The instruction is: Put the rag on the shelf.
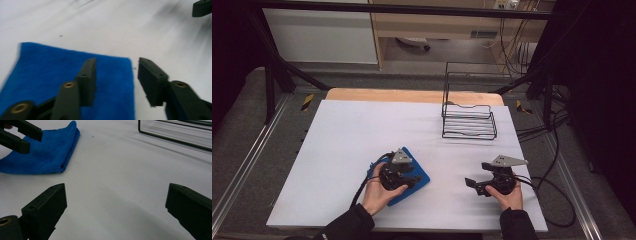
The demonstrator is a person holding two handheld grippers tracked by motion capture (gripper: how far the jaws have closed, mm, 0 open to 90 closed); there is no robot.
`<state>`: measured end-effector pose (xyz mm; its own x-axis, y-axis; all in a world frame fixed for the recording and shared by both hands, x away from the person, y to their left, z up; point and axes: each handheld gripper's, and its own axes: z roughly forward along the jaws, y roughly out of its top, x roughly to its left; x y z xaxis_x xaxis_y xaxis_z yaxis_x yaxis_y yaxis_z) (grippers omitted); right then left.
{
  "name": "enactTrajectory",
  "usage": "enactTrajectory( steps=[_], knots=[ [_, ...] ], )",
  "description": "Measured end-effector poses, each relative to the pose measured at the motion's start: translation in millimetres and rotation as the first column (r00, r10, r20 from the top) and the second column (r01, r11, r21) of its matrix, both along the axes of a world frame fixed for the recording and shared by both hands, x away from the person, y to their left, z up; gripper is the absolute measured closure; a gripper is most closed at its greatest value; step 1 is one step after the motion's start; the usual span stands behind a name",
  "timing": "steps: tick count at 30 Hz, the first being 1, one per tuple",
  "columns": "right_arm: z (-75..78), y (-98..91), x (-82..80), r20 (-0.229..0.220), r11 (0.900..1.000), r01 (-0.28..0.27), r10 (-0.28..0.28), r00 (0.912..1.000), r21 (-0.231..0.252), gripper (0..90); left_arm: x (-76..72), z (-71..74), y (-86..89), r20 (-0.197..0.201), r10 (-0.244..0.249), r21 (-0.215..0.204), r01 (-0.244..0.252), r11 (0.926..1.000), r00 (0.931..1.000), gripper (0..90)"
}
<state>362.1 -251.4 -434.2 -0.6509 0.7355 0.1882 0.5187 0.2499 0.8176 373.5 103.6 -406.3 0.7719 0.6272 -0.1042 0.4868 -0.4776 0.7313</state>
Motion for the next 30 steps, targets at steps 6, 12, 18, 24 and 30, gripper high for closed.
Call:
enactTrajectory(
  steps=[6,12,18,24,30],
  knots=[
    [6.7,17.3,0.6,0.001,0.9993,0.019,-0.019,0.9998,0.033,5.0,1.8,1.9,44.5,0.031,0.050,0.029,-0.051,0.9983,0.9983,30.9],
    [9.8,48.6,5.2,-0.010,0.9999,0.012,-0.012,0.9999,0.006,2.3,-0.8,-5.4,79.5,0.034,0.081,0.059,-0.083,0.9948,0.9961,17.8],
    [11.4,75.8,9.1,-0.038,0.9997,0.021,-0.022,0.9990,-0.009,3.0,-3.1,-10.7,106.7,0.043,0.114,0.069,-0.117,0.9907,0.9926,10.8],
    [4.4,114.4,16.4,-0.065,0.9972,-0.031,0.027,0.9976,-0.069,18.0,-3.9,-17.8,130.4,0.039,0.172,0.044,-0.174,0.9838,0.9843,7.3],
    [-6.9,132.6,19.4,-0.080,0.9970,-0.032,0.026,0.9965,-0.071,34.7,-4.7,-20.4,145.9,0.043,0.216,0.023,-0.218,0.9758,0.9753,7.4]
  ],
)
